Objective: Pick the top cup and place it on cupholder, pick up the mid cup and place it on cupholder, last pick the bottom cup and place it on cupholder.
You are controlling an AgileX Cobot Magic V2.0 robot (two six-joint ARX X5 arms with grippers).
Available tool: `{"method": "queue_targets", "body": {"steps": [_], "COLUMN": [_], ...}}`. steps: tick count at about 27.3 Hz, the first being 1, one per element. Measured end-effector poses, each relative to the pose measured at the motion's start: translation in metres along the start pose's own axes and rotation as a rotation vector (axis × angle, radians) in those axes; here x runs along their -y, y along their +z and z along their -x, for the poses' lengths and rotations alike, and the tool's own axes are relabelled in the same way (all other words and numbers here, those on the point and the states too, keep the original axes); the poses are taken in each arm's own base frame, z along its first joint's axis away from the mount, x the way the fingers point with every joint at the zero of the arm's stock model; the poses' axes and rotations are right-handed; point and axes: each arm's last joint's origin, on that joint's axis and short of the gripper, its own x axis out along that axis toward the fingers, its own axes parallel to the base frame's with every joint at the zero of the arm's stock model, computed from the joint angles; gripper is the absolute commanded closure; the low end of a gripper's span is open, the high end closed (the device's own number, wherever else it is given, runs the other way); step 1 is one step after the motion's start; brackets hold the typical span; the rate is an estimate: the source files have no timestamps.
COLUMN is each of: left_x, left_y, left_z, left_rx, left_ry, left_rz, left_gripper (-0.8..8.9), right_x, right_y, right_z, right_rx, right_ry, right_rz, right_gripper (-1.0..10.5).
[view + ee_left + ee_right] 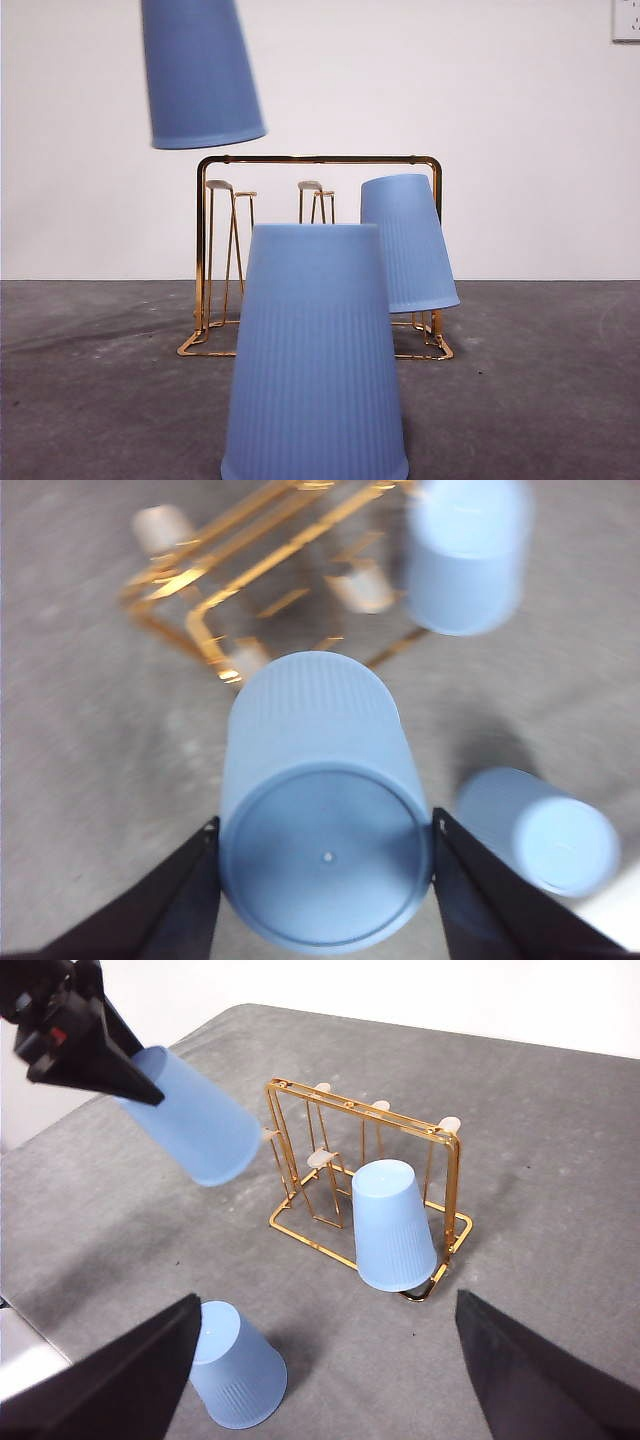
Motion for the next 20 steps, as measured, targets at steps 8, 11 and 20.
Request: {"method": "queue_targets", "body": {"steps": [8,11,20], "left_x": [-0.023,-0.026,-0.029], "left_y": [0.007,0.01,0.021], "left_z": [-0.005,-0.006,-0.032], "left_rx": [0.043,0.064,0.02], "left_ry": [0.038,0.044,0.048], "left_rz": [0.081,0.095,0.103], "left_gripper": [7.95,7.95,7.95], "right_x": [0.001,0.001,0.001], "right_y": [0.0,0.0,0.0], "right_z": [0.0,0.0,0.0], "right_rx": [0.004,0.004,0.004], "right_ry": [-0.022,-0.022,-0.022], "right_rz": [0.0,0.0,0.0], "right_gripper": [5.4,5.4,5.4]}}
